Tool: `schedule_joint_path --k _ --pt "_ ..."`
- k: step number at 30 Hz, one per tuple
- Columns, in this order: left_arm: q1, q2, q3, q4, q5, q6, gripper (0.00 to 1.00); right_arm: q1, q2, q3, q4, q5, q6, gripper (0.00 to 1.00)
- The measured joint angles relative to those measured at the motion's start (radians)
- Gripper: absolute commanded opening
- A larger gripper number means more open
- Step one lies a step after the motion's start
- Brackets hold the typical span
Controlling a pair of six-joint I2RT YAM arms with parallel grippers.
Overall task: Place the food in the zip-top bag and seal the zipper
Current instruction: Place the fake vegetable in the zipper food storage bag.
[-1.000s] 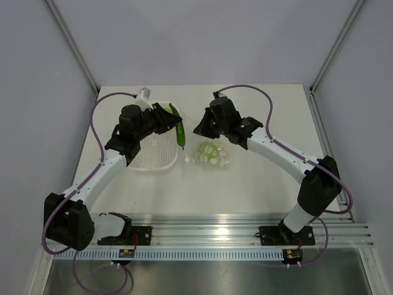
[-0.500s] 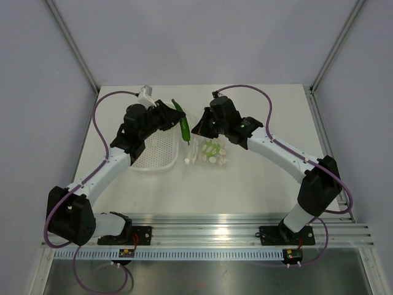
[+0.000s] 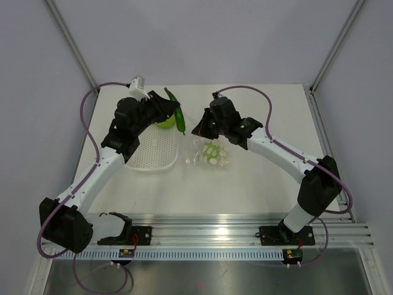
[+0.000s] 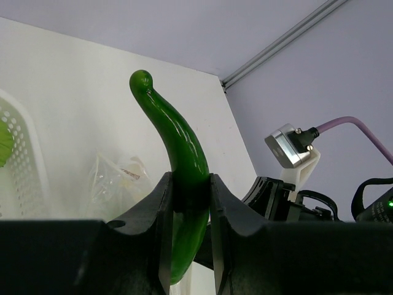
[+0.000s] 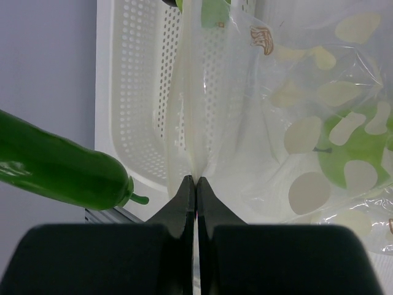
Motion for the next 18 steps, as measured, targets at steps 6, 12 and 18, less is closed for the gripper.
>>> schedule_joint_path --k 6,12,18 --pt "0.0 0.03 -0.03 0.035 0.003 -0.021 0.0 0.0 0.0 0.0 0.0 -0.002 0.002 0.0" --pt "-0.021 0.104 -0.089 0.071 0.011 -0.052 0.0 0.0 -0.003 0.0 0.001 -0.009 0.011 0.0" --pt "-0.064 0.132 -0.129 0.08 0.018 -0.06 0.0 0.0 -0.004 0.0 0.002 -0.026 0.021 0.0"
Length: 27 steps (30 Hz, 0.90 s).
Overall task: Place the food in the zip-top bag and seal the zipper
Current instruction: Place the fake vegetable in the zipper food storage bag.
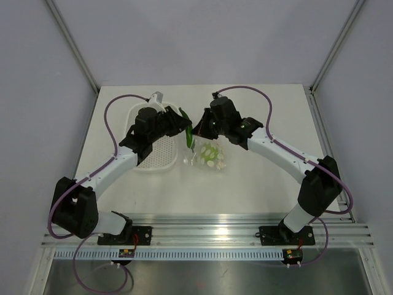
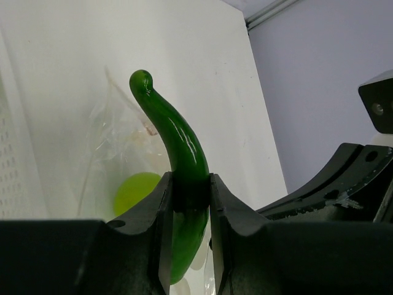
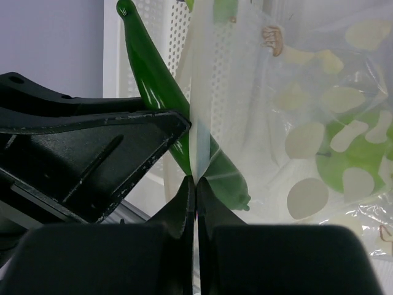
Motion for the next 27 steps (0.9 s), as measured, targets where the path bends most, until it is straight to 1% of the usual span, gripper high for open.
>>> schedule_joint_path --k 1,2,4,5,8,13,21,27 --pt "-0.004 0.0 -0.005 0.005 0.001 0.0 0.17 0.0 0.0 0.0 0.0 0.0 0.001 0.0" --pt "-0.008 0.0 -0.009 0.011 0.001 0.0 0.3 0.0 0.0 0.0 0.0 0.0 0.003 0.0" --pt "-0.01 -0.003 -0.019 0.012 0.002 0.001 0.46 0.0 0.0 0.0 0.0 0.0 0.004 0.0" --pt "-0.011 -0.003 -0.024 0.012 0.003 0.003 0.59 0.0 0.0 0.0 0.0 0.0 0.005 0.0" --pt "-0.011 -0.011 -0.027 -0.007 0.009 0.013 0.63 0.0 0.0 0.0 0.003 0.0 0.007 0.0" --pt "-0.011 -0.049 -0.018 -0.077 0.013 0.049 0.63 0.0 0.0 0.0 0.007 0.001 0.007 0.0" --pt "-0.011 -0.127 0.069 -0.245 0.001 0.169 0.64 0.0 0.0 0.0 0.008 0.002 0.001 0.0" --pt "-0.003 -0.185 0.174 -0.386 -0.074 0.274 0.64 0.0 -0.002 0.0 0.008 0.001 -0.04 0.0"
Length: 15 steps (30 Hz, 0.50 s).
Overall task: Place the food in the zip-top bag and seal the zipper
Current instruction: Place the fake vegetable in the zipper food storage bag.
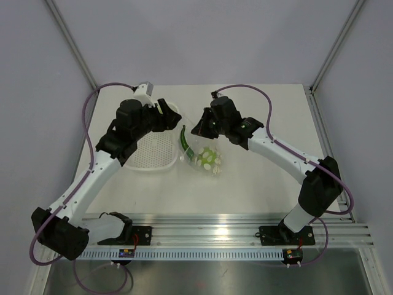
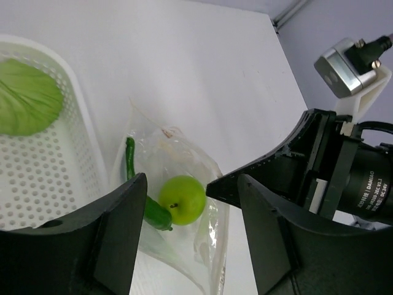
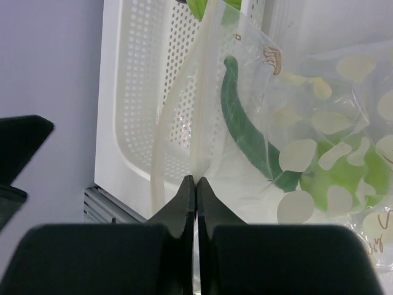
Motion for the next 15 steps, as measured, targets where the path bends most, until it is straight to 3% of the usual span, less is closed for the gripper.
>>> schedule_joint_path --k 10,15 --pt "0.157 0.004 0.13 -0.204 -0.103 0.064 0.85 0.0 -0.064 0.0 -0.002 0.004 -0.105 0.0" --pt "0.177 0.081 0.198 -0.28 -0.145 0.088 0.97 0.0 -0.106 0.0 -0.003 0.028 -0.149 0.0"
